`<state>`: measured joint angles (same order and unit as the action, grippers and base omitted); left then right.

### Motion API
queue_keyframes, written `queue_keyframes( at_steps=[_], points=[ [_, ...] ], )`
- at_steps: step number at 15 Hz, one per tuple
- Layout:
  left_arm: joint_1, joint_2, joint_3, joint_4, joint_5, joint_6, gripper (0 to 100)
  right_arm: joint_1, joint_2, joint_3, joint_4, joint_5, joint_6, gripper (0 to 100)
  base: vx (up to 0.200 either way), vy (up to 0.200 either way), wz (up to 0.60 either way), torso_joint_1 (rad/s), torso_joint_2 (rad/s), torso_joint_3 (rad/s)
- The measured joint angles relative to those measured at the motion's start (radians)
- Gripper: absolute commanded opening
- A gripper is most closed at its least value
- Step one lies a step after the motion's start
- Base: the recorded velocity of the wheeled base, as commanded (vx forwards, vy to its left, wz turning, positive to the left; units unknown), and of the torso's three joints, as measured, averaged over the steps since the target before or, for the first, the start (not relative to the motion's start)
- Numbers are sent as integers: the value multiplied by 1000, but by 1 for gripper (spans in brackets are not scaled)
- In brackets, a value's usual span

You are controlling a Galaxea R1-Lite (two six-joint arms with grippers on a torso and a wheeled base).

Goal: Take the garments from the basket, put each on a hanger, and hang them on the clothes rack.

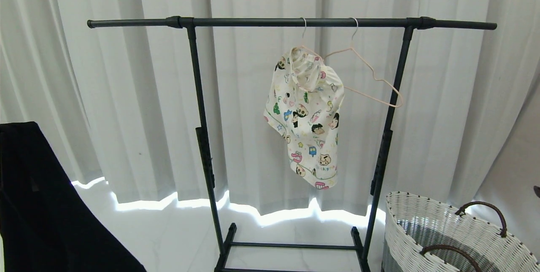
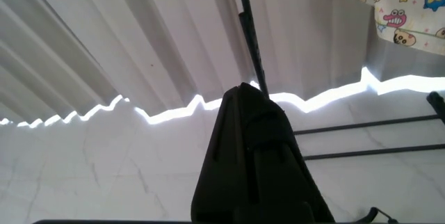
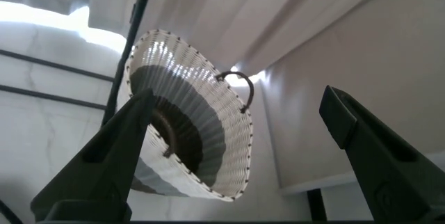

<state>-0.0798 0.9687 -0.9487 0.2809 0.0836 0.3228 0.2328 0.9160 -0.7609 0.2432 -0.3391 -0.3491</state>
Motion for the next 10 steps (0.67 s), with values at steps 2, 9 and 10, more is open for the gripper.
queue_keyframes(
  at_steps=[2,9,10],
  points=[
    [-1,-6,5,0,-1,1,0,-1,1,0,-17,26,2,100,0,0,0,149,-400,-259],
    [-1,-14,73,0,-1,3,0,-1,10,24,-19,33,65,100,0,0,0,190,-472,-282],
    [-1,-13,85,0,0,10,0,-1,14,27,-20,33,72,100,0,0,0,207,-491,-281]
  ],
)
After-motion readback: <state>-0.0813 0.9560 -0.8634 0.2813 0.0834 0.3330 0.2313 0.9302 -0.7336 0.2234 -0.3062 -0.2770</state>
